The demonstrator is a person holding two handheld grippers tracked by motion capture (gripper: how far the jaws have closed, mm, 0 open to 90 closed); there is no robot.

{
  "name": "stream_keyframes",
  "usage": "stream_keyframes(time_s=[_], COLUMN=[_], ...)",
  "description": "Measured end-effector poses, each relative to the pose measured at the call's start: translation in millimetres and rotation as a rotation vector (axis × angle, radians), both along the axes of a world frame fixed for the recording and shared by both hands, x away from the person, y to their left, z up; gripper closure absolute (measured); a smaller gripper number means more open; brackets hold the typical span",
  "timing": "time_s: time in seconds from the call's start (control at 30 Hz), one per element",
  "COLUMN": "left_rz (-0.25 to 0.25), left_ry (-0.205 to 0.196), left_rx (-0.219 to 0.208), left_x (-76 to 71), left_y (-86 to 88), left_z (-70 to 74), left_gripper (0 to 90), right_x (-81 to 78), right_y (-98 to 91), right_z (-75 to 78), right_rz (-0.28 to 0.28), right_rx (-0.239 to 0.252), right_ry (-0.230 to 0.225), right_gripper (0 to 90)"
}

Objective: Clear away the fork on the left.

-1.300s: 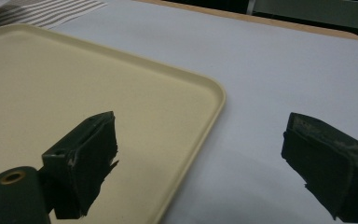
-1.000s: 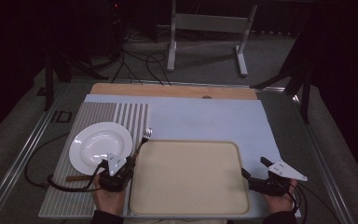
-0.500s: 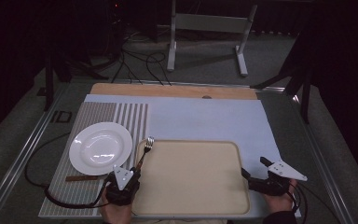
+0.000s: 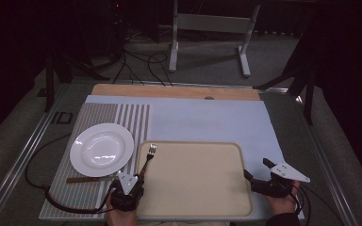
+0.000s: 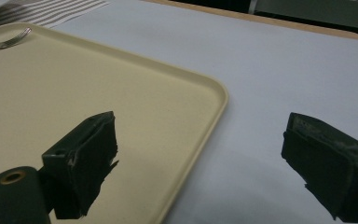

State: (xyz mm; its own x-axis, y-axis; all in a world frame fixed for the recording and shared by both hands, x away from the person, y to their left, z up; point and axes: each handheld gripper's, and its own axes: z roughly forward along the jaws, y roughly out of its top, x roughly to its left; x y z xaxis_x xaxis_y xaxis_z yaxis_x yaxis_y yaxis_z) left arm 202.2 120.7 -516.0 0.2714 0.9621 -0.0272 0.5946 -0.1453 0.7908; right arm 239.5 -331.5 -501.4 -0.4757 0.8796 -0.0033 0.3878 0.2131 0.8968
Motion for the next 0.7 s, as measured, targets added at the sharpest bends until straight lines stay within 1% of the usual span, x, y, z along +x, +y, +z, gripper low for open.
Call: stream_keyframes(time_s=[0.07,0.1,0.17,0.33,0.43,0.5,0.53,0.63,0.67,0.7], left_rz=[-0.025,-0.032,-0.048,-0.055,-0.086,-0.12,-0.132,-0.145,-0.147,-0.163], left_ry=[0.006,0.006,0.014,0.01,0.011,-0.002,-0.011,-0.046,-0.056,-0.061], left_rx=[-0.018,-0.03,-0.039,-0.047,-0.055,-0.063,-0.054,-0.06,-0.064,-0.066], left_x=[0.3,0.2,0.9,2.0,4.6,6.1,6.6,7.3,7.8,9.0], left_y=[0.1,-0.2,-0.9,0.6,1.8,2.9,2.9,4.9,6.2,7.2], left_z=[-0.2,-0.3,-0.5,-0.3,2.5,5.0,6.6,10.0,11.5,13.3], left_gripper=[75.1,72.9,68.4,59.1,52.7,49.0,46.5,36.1,34.2,31.9], right_x=[0.0,0.1,0.1,0.0,0.0,0.0,0.0,0.0,0.0,0.0], right_y=[0.1,0.1,0.2,0.0,0.1,0.1,0.0,-0.1,-0.1,0.0], right_z=[-0.1,-0.1,-0.2,-0.1,-0.1,0.0,0.0,-0.1,0.0,0.0], right_rz=[0.001,0.001,0.001,0.0,0.001,0.001,0.001,0.0,0.0,0.001], right_rx=[-0.001,-0.001,-0.001,-0.001,-0.001,-0.001,-0.002,-0.001,-0.001,-0.002], right_ry=[0.001,0.002,0.004,0.003,0.003,0.001,0.001,0.001,0.001,0.001], right_gripper=[10.1,10.1,10.1,10.1,10.1,10.1,10.1,10.1,10.1,10.1])
